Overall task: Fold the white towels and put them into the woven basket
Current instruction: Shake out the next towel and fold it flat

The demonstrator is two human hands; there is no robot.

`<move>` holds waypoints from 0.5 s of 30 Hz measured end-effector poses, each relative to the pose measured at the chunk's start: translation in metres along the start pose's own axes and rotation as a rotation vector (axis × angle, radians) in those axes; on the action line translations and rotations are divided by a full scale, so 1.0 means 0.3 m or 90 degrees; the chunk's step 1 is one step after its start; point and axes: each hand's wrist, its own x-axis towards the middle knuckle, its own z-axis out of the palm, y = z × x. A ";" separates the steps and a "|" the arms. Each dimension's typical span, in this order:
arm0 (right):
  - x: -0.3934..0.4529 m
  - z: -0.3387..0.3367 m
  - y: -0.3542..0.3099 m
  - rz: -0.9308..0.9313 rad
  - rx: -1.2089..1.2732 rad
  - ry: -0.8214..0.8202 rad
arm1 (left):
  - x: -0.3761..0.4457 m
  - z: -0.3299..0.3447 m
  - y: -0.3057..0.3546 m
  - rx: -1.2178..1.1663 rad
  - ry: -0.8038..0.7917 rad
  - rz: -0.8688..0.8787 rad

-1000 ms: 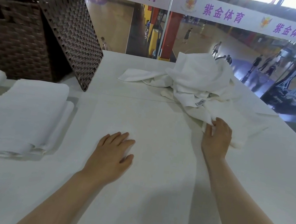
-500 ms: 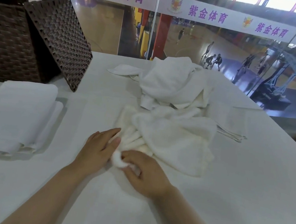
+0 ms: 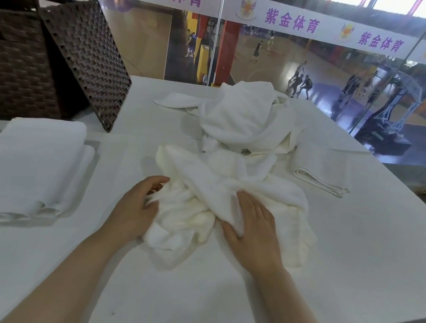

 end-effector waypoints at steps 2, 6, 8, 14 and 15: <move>-0.003 -0.018 0.017 0.049 -0.028 0.016 | 0.001 -0.033 -0.013 0.020 0.071 -0.003; -0.002 -0.047 0.055 0.149 -0.069 0.061 | -0.016 -0.106 -0.052 0.119 0.216 0.001; -0.005 -0.061 0.067 0.135 -0.041 0.039 | -0.034 -0.128 -0.079 0.147 0.218 0.022; -0.018 -0.128 0.073 0.244 0.218 0.215 | -0.127 -0.158 -0.075 0.207 0.192 0.183; -0.019 -0.132 0.091 0.251 0.166 0.251 | -0.143 -0.162 -0.067 0.193 0.167 0.214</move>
